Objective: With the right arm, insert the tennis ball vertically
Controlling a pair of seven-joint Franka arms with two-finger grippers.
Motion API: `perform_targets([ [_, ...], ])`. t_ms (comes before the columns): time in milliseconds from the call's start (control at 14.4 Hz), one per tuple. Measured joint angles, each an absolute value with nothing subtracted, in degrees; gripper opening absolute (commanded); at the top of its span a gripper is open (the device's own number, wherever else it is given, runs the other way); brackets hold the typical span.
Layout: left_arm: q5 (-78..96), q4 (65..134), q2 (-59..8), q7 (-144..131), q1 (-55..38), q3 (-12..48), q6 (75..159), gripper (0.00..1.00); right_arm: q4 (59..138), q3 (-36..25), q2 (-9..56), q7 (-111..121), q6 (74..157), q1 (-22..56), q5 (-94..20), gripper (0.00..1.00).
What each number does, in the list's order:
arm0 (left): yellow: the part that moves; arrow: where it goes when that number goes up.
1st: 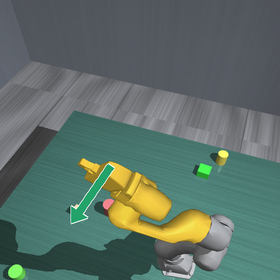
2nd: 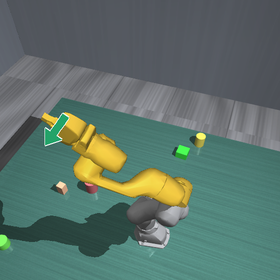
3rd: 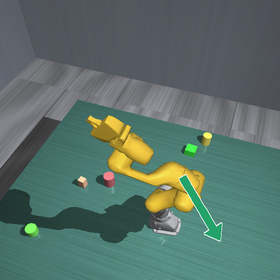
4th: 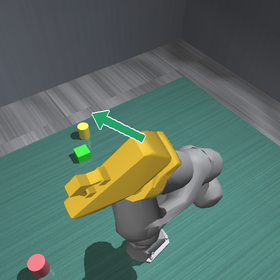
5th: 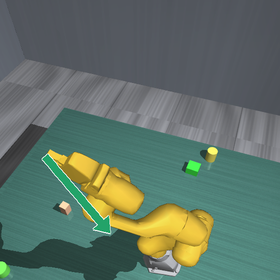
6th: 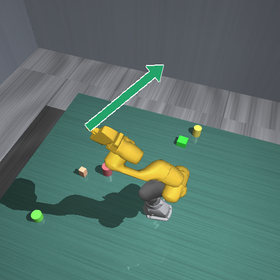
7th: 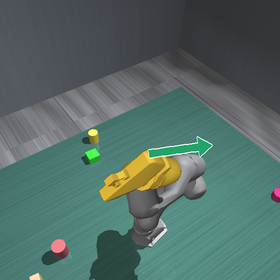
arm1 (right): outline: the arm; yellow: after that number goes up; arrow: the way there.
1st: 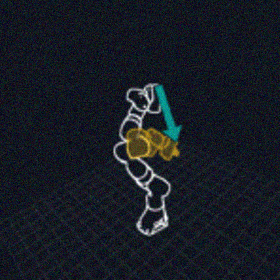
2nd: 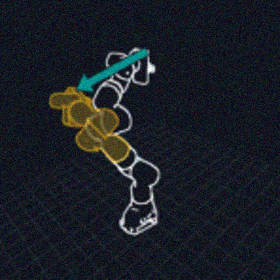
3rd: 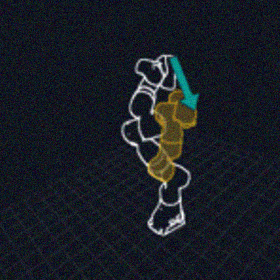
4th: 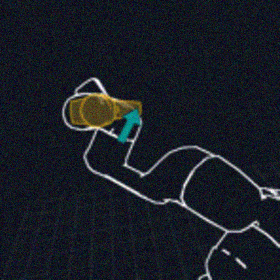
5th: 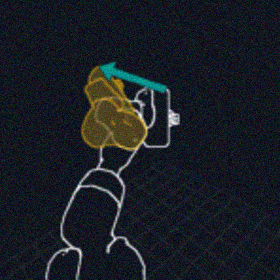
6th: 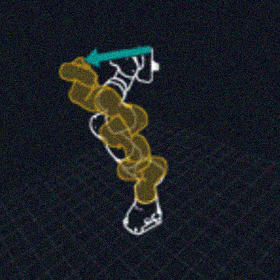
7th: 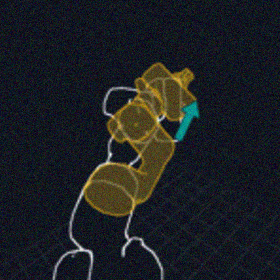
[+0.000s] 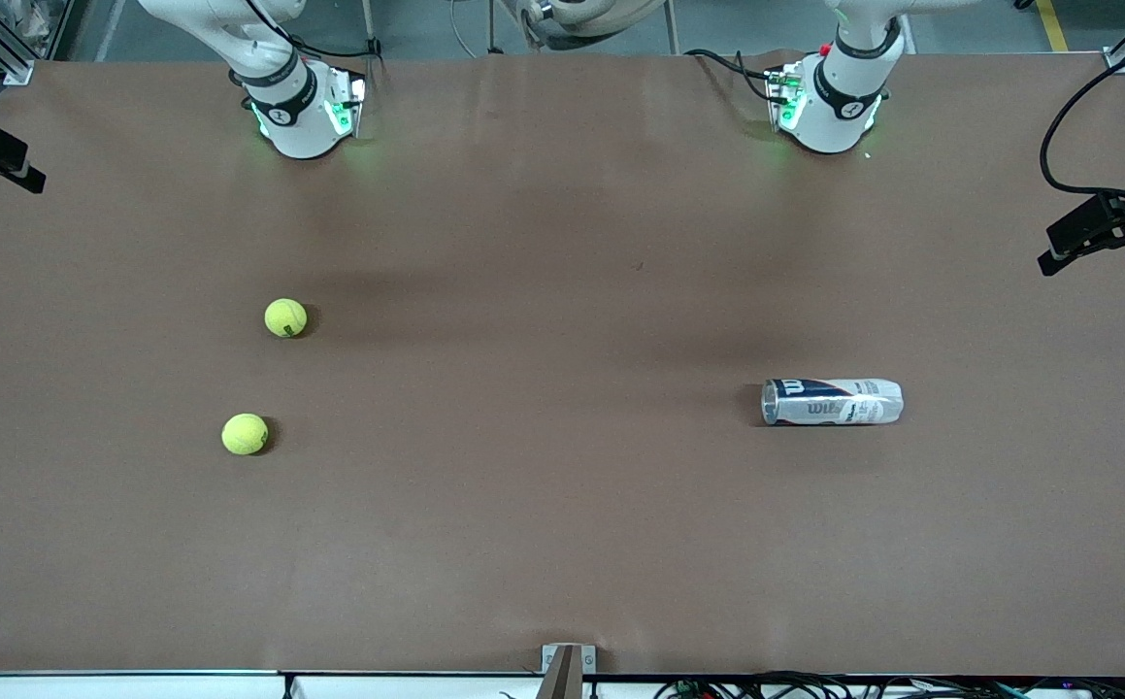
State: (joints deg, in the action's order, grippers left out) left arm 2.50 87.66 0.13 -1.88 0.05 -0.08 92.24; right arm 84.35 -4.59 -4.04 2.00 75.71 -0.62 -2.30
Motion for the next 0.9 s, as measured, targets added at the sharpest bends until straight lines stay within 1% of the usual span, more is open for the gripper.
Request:
perform_targets([
  [554, 2.5, 87.9, 0.1, -1.9, 0.1, 0.9, 92.2, 1.00, 84.3, -4.4, -4.0, 2.0, 75.7, -0.6, -2.3, 1.00],
  [693, 2.5, 88.3, -0.3, -3.5, 0.0, 2.2, 92.1, 1.00, 84.2, -4.3, -4.0, 2.0, 75.8, -0.6, -2.3, 1.00],
  [901, 2.5, 89.8, -1.6, -15.3, 0.0, 5.7, 92.0, 1.00, 84.2, -4.2, -3.9, 2.0, 75.9, -0.5, -2.3, 1.00],
])
